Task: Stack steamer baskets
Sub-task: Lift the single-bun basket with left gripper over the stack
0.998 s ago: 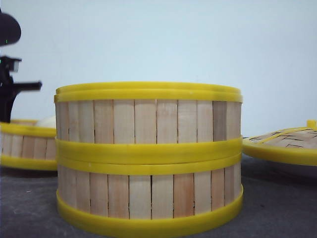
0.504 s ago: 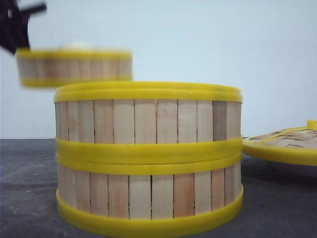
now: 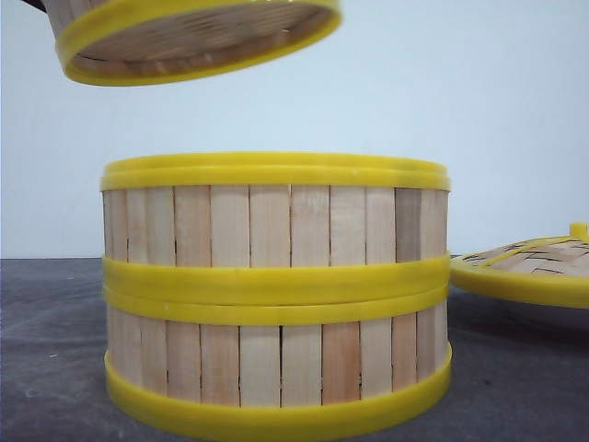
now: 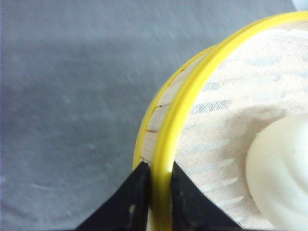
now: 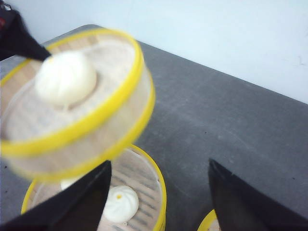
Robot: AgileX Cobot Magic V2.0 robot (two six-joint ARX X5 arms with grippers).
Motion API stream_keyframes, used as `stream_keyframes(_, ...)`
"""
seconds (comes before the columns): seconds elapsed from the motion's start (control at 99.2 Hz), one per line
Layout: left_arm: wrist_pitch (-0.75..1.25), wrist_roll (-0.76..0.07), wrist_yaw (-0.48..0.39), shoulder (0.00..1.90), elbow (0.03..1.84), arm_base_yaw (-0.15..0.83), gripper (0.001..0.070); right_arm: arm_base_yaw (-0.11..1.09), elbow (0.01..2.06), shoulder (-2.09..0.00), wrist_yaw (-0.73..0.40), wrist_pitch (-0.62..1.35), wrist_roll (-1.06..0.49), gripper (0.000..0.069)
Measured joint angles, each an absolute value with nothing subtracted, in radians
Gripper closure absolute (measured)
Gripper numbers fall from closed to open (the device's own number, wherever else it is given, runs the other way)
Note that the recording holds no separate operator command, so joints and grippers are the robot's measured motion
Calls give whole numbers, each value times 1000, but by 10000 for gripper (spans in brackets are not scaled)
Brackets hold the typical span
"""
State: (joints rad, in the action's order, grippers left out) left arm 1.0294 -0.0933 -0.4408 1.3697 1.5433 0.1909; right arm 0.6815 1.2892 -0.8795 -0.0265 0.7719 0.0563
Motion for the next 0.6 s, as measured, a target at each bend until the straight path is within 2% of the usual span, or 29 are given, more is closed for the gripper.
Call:
stream_keyframes(0.182, 1024, -73, -387, 1374, 1543, 304, 678, 682, 1289, -871, -27, 790, 57, 297)
stream_keyframes(0.403, 1038, -66, -332, 1425, 1543, 381, 678, 682, 1289, -860, -31, 797, 57, 297)
stream_keyframes(0.524, 1041, -61, -262, 1455, 1543, 425, 678, 682, 1289, -858, -31, 797, 57, 297)
stream_keyframes(0.595, 1042, -57, -257, 1469, 1543, 439, 678, 682, 1289, -857, -37, 797, 57, 297)
